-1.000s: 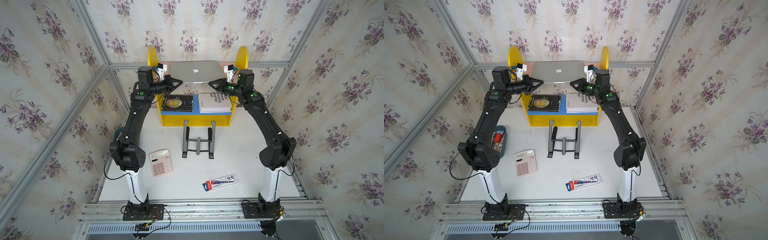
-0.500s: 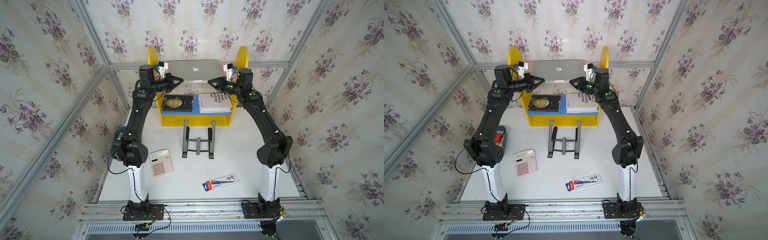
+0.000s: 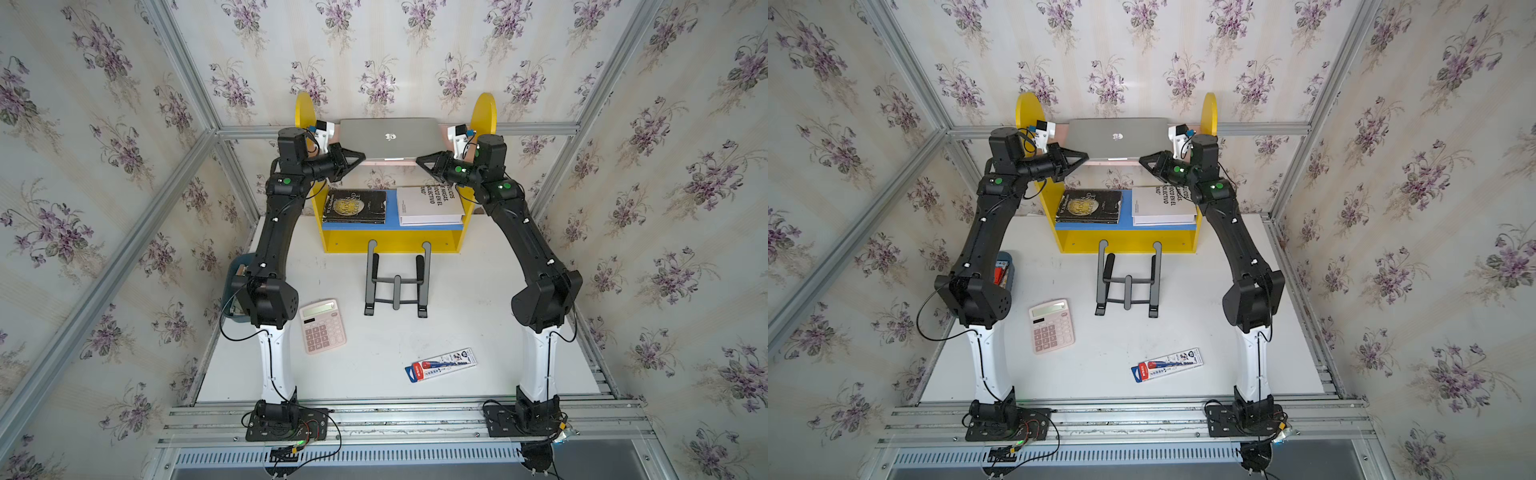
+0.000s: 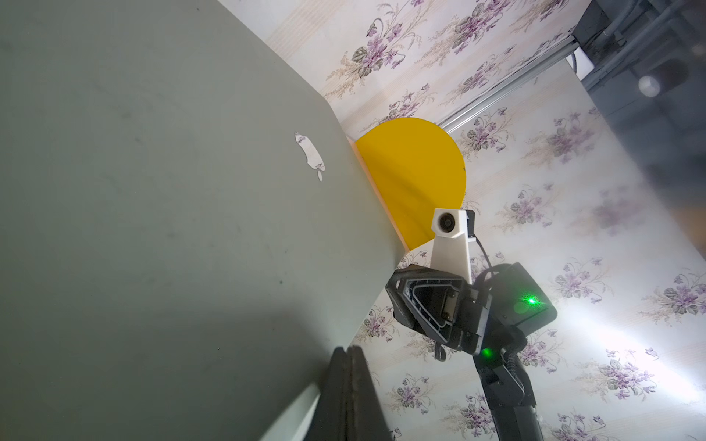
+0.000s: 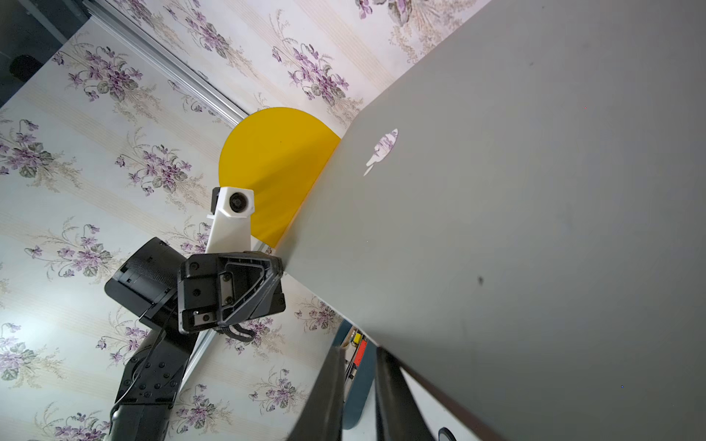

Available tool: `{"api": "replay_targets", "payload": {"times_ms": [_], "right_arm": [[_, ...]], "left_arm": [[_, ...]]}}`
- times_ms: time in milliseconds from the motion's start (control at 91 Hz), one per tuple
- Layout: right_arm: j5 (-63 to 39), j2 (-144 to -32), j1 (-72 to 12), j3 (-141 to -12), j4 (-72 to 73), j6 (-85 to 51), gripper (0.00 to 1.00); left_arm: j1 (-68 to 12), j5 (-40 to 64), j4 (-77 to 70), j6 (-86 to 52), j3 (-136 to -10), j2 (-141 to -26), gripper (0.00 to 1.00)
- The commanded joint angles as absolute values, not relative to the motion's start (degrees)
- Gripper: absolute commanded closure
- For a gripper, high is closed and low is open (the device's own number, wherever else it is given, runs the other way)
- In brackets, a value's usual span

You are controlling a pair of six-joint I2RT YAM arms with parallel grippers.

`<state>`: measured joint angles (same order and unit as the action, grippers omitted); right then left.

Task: Close the laptop lid and set it aside
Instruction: Place the laptop on the shelf.

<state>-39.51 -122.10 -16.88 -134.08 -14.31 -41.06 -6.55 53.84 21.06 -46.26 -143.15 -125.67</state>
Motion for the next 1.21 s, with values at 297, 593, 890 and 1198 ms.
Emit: {"api": "replay_targets", "payload": {"times_ms": [297,593,890,1198], "right_arm": [[-39.55,-122.39,-16.36,-134.75,-11.87,-41.51,0.78],[-40.40,-120.16,-16.04,-134.12,-13.02,-40.60,0.75],[-39.69,-113.49,-15.91,-129.26,-13.09,-37.27,0.65],[-35.84,-103.67,-15.91,-118.64,-13.21,-31.36,0.52]], "left_arm": [[-5.63,50.23,23.47,-47.71,-145.33,-128.53,1.00],[-5.63,50.56,23.44,-47.72,-144.40,-126.22,0.94],[-5.54,51.64,21.65,-47.94,-140.61,-120.56,0.71],[-4.67,52.37,17.75,-43.89,-125.30,-107.89,0.54]]}}
